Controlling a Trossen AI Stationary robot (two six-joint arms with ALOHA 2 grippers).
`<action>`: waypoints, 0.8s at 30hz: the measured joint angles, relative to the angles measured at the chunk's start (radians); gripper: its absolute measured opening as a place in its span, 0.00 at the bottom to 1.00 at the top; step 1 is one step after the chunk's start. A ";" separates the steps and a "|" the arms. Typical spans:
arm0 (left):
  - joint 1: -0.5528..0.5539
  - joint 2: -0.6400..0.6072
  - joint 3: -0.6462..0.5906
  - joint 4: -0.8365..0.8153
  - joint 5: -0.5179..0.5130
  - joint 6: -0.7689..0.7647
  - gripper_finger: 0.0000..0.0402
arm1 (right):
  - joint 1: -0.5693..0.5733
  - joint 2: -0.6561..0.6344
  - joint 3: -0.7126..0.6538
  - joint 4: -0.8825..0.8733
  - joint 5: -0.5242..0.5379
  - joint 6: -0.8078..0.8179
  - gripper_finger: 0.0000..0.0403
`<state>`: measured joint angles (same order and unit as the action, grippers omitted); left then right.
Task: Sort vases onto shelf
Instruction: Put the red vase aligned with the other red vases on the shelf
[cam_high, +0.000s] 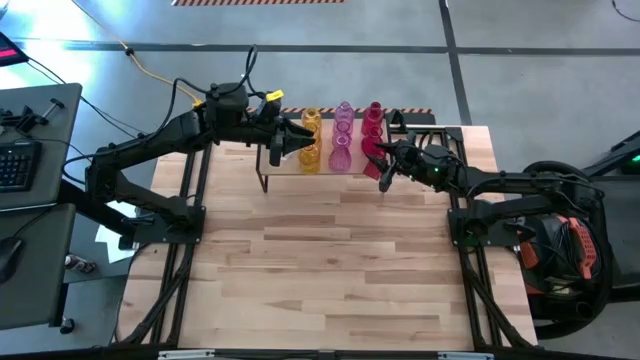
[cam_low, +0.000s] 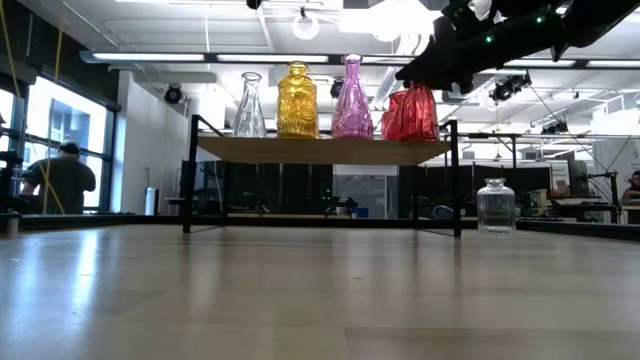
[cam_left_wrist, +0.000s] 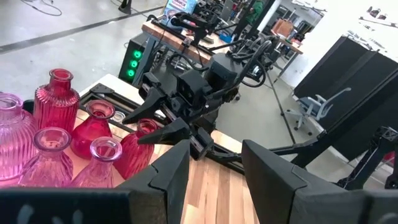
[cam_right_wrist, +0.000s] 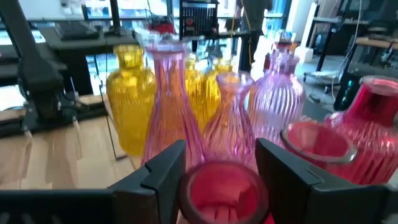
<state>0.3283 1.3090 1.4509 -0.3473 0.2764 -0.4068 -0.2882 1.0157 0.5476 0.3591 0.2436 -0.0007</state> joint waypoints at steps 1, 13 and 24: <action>0.000 0.000 0.000 0.000 0.000 0.000 0.35 | 0.000 0.000 0.000 0.011 0.000 -0.003 0.43; 0.000 0.000 0.000 0.000 0.000 0.000 0.35 | 0.000 0.000 0.000 0.035 0.010 -0.029 0.43; 0.000 0.000 0.000 -0.001 0.000 0.002 0.35 | 0.000 0.001 0.014 0.073 0.009 -0.053 0.43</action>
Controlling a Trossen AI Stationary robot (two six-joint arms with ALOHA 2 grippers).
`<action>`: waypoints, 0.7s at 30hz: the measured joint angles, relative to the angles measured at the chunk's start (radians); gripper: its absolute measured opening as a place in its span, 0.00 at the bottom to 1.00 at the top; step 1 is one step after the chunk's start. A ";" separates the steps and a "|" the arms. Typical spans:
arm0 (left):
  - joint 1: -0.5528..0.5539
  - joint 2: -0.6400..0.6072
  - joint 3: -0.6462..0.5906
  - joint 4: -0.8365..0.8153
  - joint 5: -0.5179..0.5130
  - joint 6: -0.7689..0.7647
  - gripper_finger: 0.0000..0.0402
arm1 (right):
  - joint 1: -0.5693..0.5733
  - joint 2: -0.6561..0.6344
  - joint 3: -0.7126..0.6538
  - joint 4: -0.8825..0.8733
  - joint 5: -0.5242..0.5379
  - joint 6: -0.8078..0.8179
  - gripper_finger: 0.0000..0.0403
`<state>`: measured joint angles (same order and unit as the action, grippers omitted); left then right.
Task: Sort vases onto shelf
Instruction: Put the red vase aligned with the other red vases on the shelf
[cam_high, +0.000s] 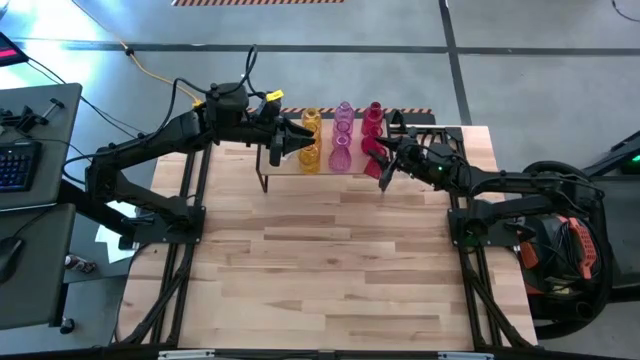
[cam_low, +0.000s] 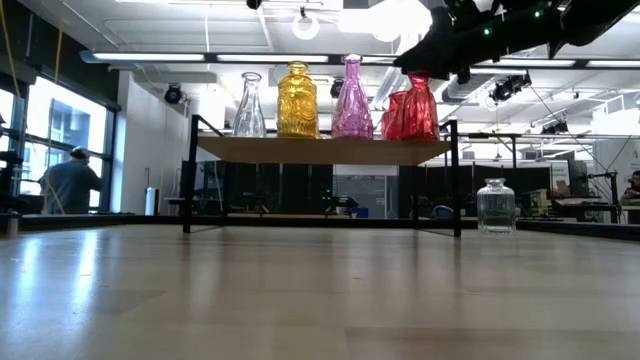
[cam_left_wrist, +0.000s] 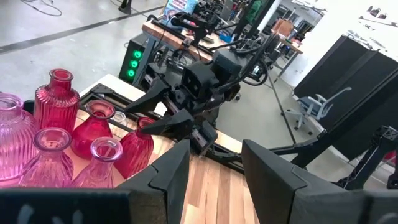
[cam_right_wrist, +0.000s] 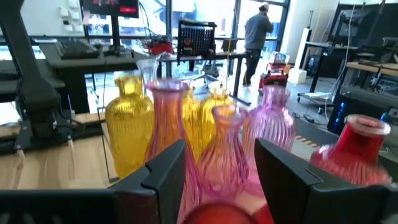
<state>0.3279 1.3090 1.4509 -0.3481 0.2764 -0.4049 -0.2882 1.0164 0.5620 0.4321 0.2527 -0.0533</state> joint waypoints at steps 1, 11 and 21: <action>0.000 0.000 0.000 0.000 0.000 0.005 0.35 | 0.000 0.000 0.007 0.000 0.000 -0.006 0.43; 0.000 0.000 0.000 -0.004 0.000 0.008 0.35 | 0.007 -0.016 0.129 -0.153 -0.001 -0.033 0.43; 0.000 0.000 0.000 -0.006 0.000 0.010 0.35 | 0.027 -0.083 0.379 -0.849 -0.105 0.157 0.43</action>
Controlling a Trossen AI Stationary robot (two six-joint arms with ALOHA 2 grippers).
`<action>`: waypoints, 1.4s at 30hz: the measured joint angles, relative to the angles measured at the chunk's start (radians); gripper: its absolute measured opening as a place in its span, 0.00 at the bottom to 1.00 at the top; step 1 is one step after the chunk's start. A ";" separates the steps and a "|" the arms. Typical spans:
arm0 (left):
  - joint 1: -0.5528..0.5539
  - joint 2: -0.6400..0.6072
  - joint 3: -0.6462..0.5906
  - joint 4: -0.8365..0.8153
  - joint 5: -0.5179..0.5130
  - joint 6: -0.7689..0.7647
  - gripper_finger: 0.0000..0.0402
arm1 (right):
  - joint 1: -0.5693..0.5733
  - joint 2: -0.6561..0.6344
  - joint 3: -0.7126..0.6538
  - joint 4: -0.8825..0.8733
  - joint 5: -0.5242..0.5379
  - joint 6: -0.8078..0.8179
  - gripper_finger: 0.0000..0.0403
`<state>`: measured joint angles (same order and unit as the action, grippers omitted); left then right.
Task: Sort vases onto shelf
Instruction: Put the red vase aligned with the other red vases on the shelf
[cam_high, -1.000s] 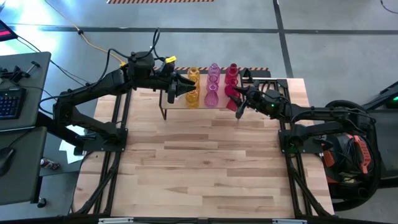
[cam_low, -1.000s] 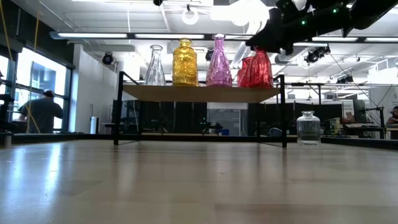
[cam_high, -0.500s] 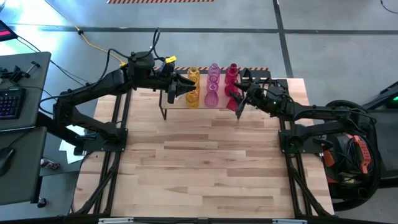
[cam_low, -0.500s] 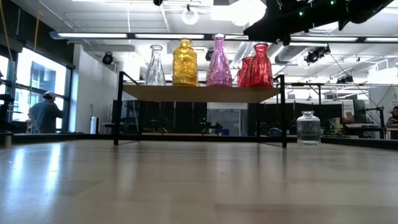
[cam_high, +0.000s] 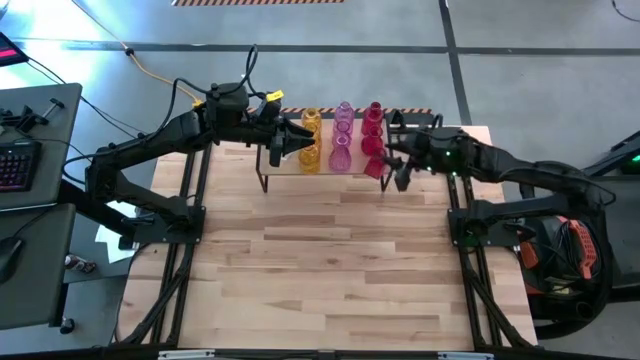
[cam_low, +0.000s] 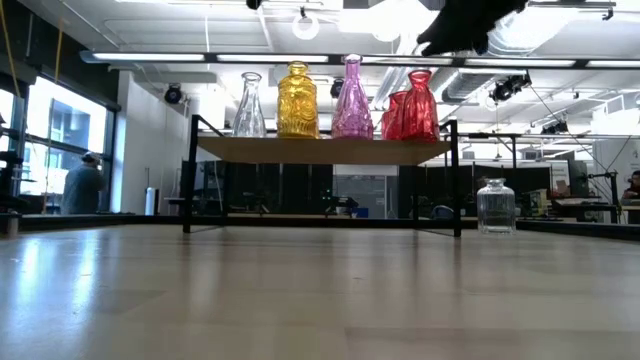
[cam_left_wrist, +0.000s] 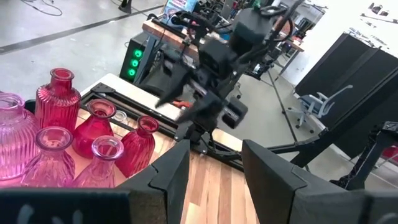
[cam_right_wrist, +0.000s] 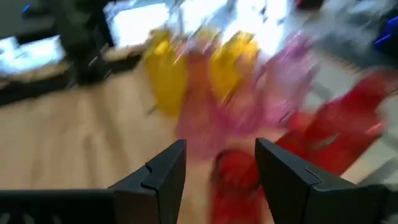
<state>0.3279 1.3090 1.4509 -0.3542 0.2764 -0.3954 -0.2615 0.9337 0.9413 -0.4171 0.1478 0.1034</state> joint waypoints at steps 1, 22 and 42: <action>0.000 0.000 0.000 0.000 0.000 0.000 0.35 | 0.000 -0.002 -0.003 -0.021 -0.036 0.013 0.43; 0.000 0.000 0.000 0.000 0.000 -0.001 0.35 | -0.009 0.002 -0.191 0.084 -0.097 0.116 0.43; 0.000 0.000 0.000 -0.001 0.000 0.005 0.35 | -0.029 0.004 -0.186 0.093 -0.101 0.128 0.43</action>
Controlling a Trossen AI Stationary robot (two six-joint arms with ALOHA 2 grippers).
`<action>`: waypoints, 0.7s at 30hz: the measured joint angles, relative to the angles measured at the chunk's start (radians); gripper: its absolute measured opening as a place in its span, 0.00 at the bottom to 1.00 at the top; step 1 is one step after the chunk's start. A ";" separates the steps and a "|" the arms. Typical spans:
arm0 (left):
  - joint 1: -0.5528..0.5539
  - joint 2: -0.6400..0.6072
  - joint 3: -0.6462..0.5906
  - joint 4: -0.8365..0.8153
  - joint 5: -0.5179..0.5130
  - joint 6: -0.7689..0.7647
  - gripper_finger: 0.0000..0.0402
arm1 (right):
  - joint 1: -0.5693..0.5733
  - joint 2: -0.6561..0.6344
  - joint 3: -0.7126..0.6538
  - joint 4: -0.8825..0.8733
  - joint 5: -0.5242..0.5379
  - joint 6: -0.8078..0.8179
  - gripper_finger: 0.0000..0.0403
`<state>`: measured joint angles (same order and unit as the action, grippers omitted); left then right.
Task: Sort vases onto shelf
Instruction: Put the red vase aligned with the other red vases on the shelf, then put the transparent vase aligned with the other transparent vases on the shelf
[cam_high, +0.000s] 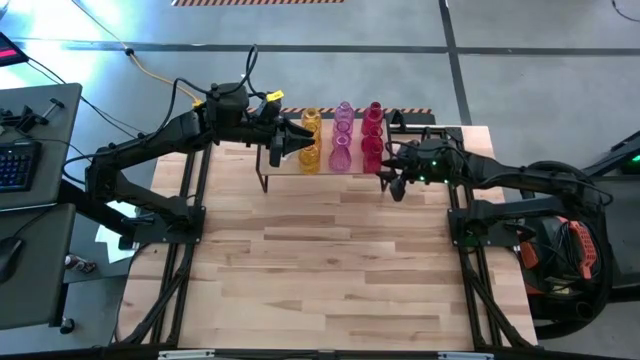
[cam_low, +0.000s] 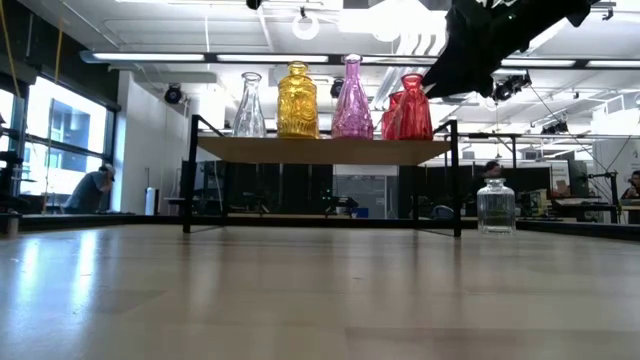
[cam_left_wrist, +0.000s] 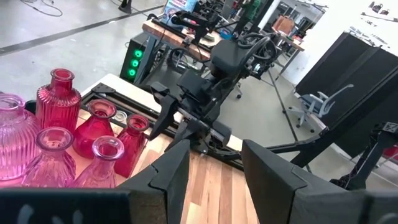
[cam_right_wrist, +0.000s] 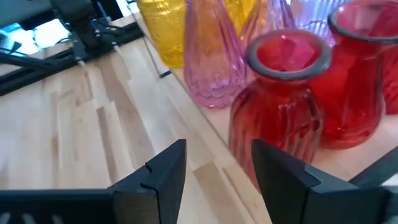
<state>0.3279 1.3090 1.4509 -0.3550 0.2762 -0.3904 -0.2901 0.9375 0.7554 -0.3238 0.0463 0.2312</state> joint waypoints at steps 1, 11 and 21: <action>0.000 0.000 0.000 0.000 0.000 0.000 0.35 | 0.000 -0.004 0.007 -0.006 -0.006 0.003 0.43; 0.000 0.000 0.000 -0.061 0.000 0.027 0.35 | 0.001 -0.035 0.143 -0.207 0.002 0.031 0.43; -0.004 0.000 0.000 -0.203 -0.019 0.061 0.35 | 0.000 -0.036 0.327 -0.524 0.026 -0.001 0.43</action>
<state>0.3240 1.3090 1.4509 -0.5578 0.2574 -0.3294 -0.2901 0.9016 1.0829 -0.8482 0.0719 0.2297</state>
